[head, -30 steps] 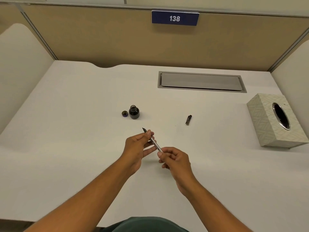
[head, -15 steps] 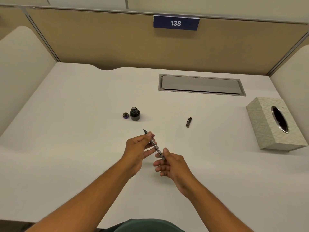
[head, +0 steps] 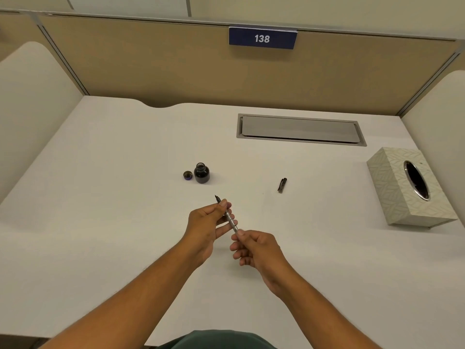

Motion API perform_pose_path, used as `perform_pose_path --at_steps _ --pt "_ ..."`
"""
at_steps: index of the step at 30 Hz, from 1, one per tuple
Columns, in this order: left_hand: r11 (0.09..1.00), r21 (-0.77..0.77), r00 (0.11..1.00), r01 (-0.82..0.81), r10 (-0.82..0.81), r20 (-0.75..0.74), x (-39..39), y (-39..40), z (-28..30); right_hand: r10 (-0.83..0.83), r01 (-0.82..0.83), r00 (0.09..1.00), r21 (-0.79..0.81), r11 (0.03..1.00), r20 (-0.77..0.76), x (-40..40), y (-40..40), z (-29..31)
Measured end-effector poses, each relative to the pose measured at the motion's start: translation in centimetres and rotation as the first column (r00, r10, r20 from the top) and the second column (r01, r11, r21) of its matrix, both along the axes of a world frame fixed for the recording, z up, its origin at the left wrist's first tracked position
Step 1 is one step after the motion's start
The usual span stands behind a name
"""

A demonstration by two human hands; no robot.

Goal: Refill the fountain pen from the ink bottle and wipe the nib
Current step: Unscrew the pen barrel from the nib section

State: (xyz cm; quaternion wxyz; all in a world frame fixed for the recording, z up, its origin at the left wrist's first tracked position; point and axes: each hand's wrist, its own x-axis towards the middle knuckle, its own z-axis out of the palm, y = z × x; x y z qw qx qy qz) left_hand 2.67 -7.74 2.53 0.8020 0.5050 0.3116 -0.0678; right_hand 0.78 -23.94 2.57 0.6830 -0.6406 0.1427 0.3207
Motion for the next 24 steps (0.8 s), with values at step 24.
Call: perform_pose_path --at_steps 24 --pt "1.0 0.003 1.0 -0.027 0.027 -0.005 0.02 0.4 -0.21 -0.043 0.043 0.999 0.032 0.999 0.012 -0.1 0.28 -0.18"
